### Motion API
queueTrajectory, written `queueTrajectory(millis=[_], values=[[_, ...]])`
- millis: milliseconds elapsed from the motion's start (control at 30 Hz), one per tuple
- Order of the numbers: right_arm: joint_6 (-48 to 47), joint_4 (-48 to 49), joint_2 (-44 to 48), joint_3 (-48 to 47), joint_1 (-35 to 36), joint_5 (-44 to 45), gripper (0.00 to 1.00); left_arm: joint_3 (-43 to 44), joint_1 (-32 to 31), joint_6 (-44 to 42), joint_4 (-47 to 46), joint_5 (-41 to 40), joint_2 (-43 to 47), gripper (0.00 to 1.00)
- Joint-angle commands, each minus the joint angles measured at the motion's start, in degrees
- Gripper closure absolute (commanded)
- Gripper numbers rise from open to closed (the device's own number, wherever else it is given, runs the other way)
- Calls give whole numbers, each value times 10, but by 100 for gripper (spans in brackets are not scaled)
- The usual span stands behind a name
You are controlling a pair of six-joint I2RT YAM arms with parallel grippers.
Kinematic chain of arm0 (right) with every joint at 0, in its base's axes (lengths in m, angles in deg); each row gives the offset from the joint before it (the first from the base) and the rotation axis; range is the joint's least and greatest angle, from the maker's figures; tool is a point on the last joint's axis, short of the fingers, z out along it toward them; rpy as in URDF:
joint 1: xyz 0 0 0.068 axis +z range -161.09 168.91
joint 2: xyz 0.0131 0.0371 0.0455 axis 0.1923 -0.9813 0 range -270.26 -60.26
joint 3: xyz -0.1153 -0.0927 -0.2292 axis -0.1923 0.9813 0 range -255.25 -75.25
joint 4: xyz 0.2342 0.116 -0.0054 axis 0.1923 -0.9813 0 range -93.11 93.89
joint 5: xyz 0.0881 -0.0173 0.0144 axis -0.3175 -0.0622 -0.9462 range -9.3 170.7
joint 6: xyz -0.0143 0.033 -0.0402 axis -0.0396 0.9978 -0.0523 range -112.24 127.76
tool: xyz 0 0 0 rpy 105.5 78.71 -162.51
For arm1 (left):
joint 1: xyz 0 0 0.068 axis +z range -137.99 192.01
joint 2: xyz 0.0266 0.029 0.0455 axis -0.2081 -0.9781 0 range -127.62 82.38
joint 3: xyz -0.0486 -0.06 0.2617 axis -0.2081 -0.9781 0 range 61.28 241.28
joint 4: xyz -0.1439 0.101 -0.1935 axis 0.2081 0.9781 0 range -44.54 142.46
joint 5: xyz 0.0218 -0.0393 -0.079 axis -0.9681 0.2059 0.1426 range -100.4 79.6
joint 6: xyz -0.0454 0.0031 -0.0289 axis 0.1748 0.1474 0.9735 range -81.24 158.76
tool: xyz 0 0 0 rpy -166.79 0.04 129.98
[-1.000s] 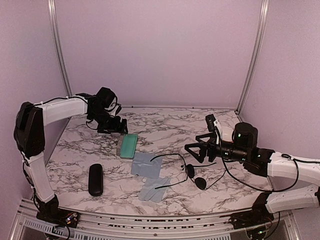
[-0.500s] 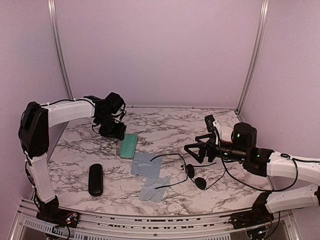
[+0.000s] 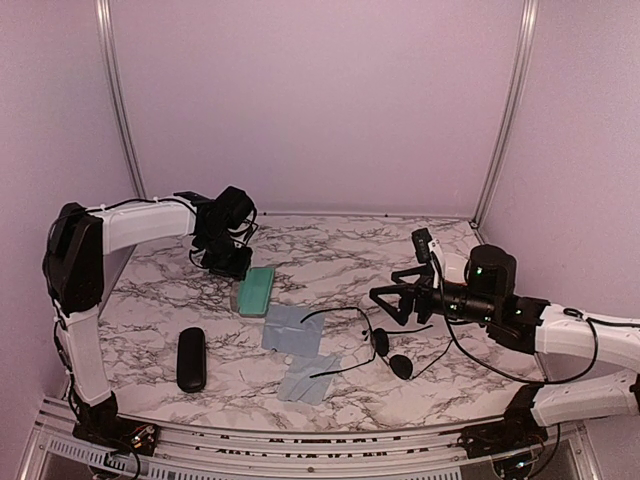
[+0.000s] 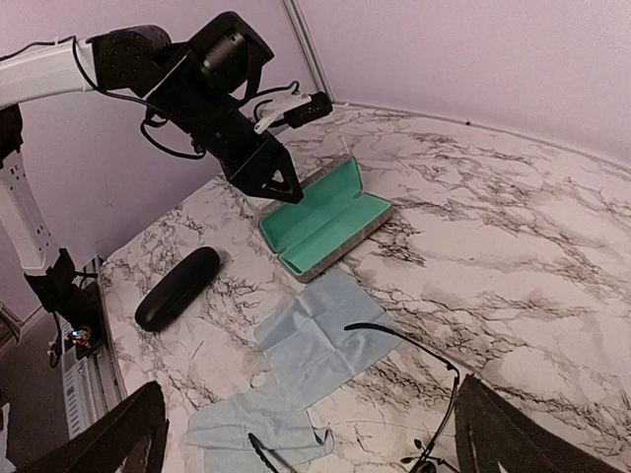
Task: Organize the sunglasses
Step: Pick up the opened sunglasses case from the center of the board.
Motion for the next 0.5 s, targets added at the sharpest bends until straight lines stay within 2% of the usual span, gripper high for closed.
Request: queueTrajectory(millis=[0,67,133,233,267,400,467], values=[[1,-3,15,2,-4,8,2,23,0,-27,33,-41,-7,69],[0,-4,15,3,-4,10,2,30,0,-44,39,-58,-4,79],[-1,-4,15,5,-4,11,2,34,0,-61,43,-75,-1,84],[-2,-2,14,7,-4,11,2,37,1,-72,47,-82,0,83],[-2,0,13,7,-4,11,2,37,0,-69,47,-74,-1,76],[-2,3,9,8,-4,12,2,36,1,-27,45,-67,-6,38],[-2,5,5,9,-4,11,2,36,0,-6,42,-56,-15,27]])
